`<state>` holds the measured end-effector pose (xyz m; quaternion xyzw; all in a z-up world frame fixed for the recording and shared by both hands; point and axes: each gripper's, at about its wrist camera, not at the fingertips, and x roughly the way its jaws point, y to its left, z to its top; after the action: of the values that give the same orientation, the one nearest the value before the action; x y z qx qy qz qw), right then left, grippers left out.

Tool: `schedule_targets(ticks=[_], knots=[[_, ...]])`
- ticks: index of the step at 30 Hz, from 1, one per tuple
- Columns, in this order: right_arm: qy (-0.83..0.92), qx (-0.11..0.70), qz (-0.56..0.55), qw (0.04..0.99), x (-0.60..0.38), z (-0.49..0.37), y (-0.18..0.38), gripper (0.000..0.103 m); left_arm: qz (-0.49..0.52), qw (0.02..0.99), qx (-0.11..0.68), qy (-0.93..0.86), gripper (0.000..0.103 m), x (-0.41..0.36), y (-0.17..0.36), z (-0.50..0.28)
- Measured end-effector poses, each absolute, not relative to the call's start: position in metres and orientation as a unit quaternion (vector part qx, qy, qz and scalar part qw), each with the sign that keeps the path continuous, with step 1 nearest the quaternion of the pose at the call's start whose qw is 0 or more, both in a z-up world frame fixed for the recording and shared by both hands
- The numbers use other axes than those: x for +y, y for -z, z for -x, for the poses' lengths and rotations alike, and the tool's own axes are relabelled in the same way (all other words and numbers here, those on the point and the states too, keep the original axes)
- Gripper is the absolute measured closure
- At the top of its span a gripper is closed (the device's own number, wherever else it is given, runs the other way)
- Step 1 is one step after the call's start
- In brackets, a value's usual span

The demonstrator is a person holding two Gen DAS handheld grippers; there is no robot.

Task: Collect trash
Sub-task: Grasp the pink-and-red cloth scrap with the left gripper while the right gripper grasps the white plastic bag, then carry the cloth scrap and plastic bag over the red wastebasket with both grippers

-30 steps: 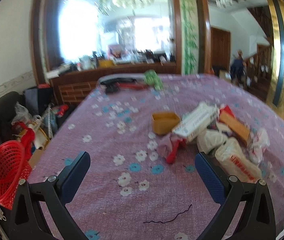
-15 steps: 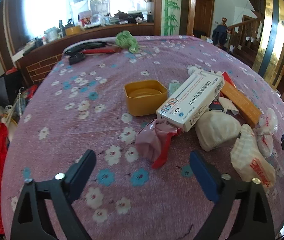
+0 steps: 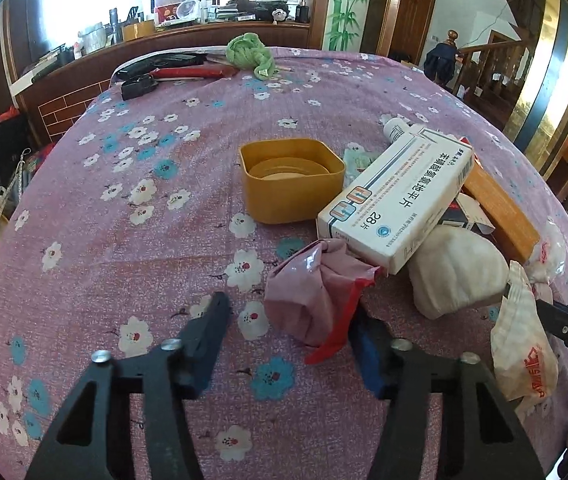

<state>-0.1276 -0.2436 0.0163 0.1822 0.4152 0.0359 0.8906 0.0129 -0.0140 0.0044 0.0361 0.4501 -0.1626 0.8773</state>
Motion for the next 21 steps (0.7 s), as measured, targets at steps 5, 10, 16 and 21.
schedule_targets(ticks=[5, 10, 16, 21], knots=[[-0.035, 0.404, -0.177, 0.897, -0.245, 0.133, -0.021, 0.073, -0.028, 0.876, 0.45, 0.171, 0.071, -0.014, -0.007, -0.009], [-0.034, 0.389, -0.177, 0.904, -0.248, 0.144, -0.028, 0.074, -0.014, 0.882, 0.437, 0.176, 0.071, -0.01, -0.017, 0.007], [-0.038, 0.365, -0.174, 0.914, -0.247, 0.158, -0.041, 0.075, 0.014, 0.891, 0.421, 0.169, 0.071, 0.009, -0.029, 0.031], [-0.048, 0.346, -0.166, 0.922, -0.238, 0.166, -0.055, 0.075, 0.033, 0.898, 0.409, 0.157, 0.071, 0.029, -0.038, 0.054]])
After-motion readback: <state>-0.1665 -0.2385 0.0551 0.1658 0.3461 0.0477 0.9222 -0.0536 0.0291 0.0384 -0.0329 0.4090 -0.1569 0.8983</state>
